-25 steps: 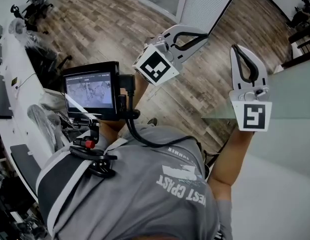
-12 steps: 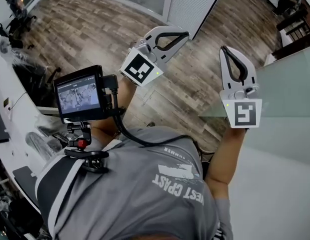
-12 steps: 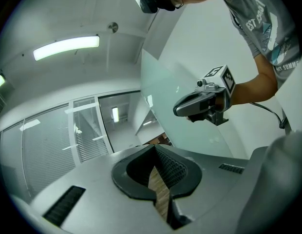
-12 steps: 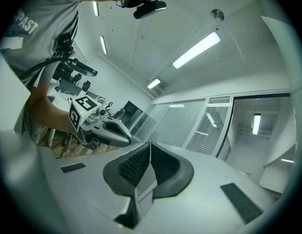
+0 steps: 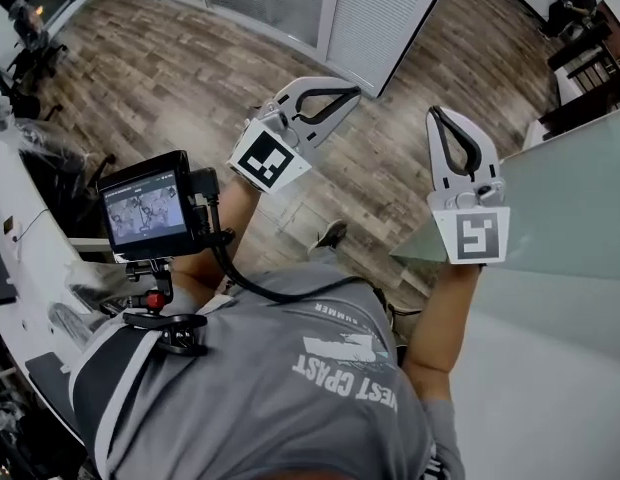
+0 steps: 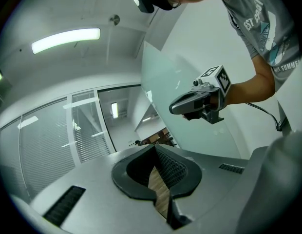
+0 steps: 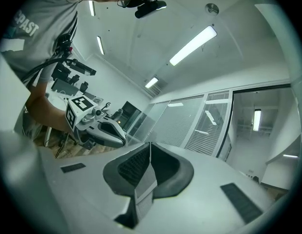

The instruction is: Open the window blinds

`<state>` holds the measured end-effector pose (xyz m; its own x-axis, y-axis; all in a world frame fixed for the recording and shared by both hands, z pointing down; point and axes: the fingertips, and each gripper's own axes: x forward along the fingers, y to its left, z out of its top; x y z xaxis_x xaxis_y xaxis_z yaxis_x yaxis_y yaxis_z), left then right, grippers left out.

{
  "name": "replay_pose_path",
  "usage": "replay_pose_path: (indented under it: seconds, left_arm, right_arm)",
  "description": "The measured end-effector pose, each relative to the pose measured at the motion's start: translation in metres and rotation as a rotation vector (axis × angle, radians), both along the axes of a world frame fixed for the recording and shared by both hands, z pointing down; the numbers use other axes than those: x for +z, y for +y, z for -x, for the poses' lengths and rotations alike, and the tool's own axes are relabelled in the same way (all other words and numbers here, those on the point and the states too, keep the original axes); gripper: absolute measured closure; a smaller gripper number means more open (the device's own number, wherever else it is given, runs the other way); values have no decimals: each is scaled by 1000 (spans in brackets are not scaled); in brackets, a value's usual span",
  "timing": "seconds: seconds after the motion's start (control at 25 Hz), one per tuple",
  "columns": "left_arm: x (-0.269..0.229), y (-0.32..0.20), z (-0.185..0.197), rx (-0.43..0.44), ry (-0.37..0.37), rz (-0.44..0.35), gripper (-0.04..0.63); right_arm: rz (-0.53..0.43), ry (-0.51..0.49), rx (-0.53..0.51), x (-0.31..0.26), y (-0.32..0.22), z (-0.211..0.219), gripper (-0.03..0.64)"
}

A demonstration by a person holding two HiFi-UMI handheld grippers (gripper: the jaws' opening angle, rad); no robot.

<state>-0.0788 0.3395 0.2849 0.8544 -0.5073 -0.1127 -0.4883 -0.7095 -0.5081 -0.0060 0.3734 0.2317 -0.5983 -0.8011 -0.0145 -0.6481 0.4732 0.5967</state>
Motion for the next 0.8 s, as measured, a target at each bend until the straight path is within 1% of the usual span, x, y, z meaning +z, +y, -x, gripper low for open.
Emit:
replay_pose_path:
  seconds: [0.12,0.24,0.32,0.48,0.6,0.8]
  left_arm:
    - [5,4,4,-3,-28,-15,592]
    - [1,-10,3,-15,-18,-24,592]
    - [3,-43,-12,-25,-36,-18,592]
    - [11,-118,-56,-45,-73,0,592]
    - [20,-151,-64,-100,-103,10,592]
    - [8,-196,-66,-154,-100,4,592]
  right_arm:
    - [-5,-19,-3,5,-1,3,611]
    - [-17,-12,-14,4,-14,1,611]
    - [-9,-28,-26,5,-47,-13,611]
    - [27,-55,-43,13,-130,-58,611]
    - [20,-70,-78,14,-167,-70,611]
    - [0,-84,-138,4,-217,-77,611]
